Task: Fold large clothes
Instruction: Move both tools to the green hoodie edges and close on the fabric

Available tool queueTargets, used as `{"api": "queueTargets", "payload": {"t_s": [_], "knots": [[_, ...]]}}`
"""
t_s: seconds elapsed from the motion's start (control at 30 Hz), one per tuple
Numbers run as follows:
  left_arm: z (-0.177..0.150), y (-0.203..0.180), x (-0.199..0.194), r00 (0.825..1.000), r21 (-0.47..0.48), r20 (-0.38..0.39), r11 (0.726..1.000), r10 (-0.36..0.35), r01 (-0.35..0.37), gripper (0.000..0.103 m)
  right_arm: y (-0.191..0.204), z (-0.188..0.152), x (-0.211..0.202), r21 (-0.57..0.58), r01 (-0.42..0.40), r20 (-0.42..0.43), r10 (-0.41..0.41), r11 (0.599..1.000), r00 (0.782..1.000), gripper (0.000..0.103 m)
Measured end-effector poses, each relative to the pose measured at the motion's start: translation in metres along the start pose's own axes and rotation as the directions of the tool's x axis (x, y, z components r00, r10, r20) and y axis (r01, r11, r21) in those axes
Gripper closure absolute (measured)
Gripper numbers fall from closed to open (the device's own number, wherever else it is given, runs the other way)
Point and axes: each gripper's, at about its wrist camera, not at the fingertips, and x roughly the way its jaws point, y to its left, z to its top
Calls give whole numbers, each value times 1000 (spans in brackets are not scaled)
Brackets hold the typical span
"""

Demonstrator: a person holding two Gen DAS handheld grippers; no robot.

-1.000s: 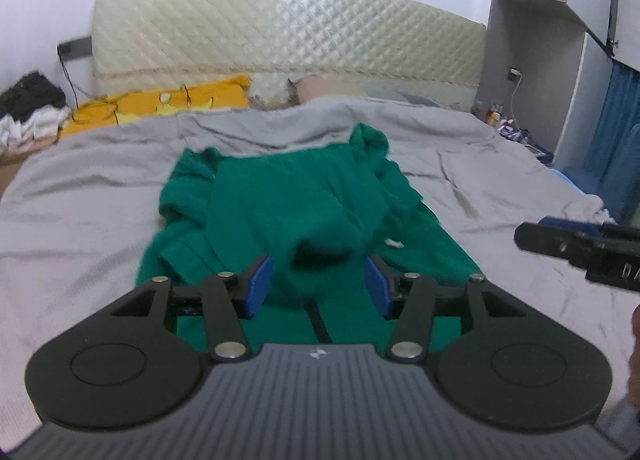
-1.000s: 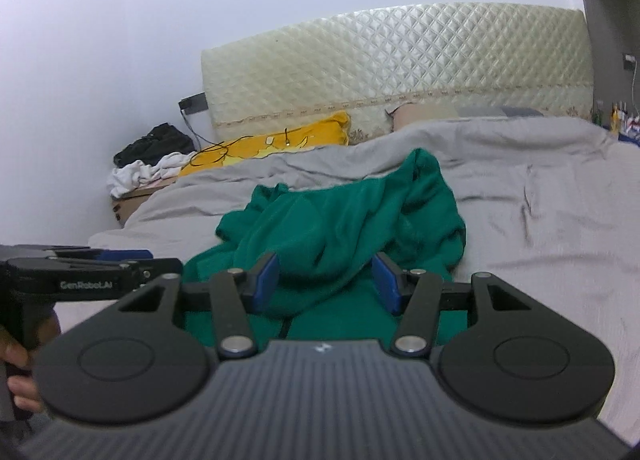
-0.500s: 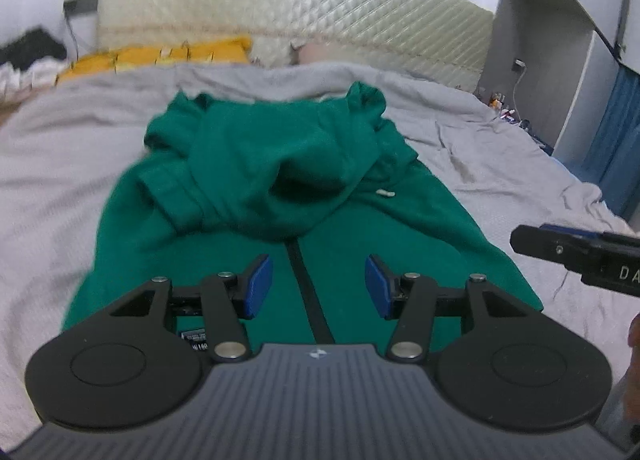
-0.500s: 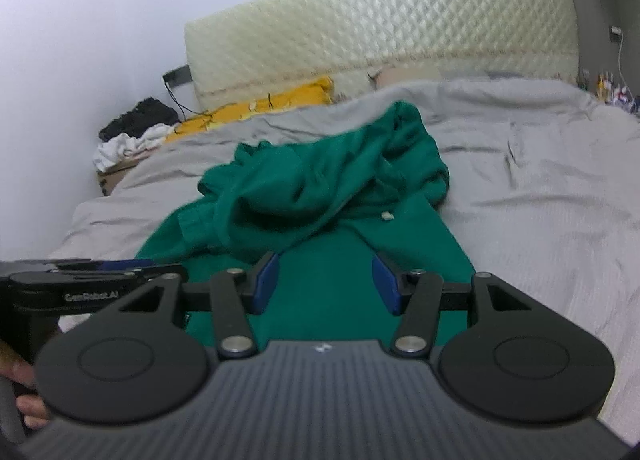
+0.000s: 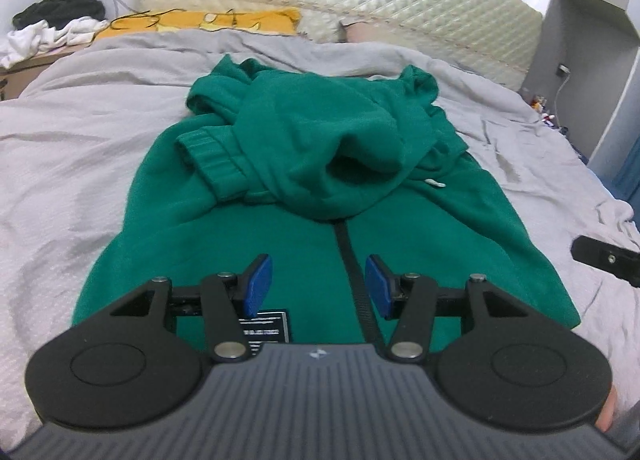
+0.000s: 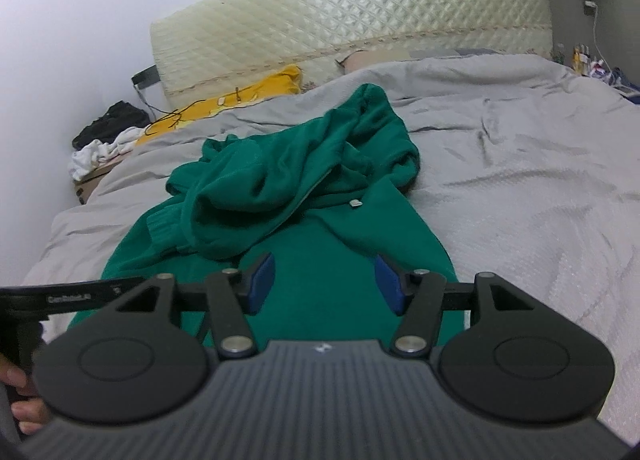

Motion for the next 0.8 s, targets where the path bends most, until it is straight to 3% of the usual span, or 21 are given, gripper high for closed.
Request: {"api": "queueTargets", "payload": {"t_s": [0.33, 0.53, 0.7, 0.77, 0.8], "knots": [[38, 43, -30, 991, -17, -38, 992, 126, -126, 41, -19, 0, 6, 81, 14, -46, -10, 997, 999, 41], [61, 94, -33, 970, -111, -167, 975, 174, -194, 39, -25, 1, 11, 98, 24, -79, -17, 995, 997, 40], [56, 136, -22, 957, -217, -241, 952, 163, -217, 38, -34, -1, 19, 133, 32, -122, -15, 991, 992, 30], [50, 149, -15, 951, -260, -274, 941, 144, -217, 38, -38, -2, 23, 139, 47, -146, -27, 989, 989, 18], [47, 155, -11, 949, -280, -288, 936, 130, -213, 38, -40, -3, 26, 143, 58, -154, -35, 988, 987, 17]]}}
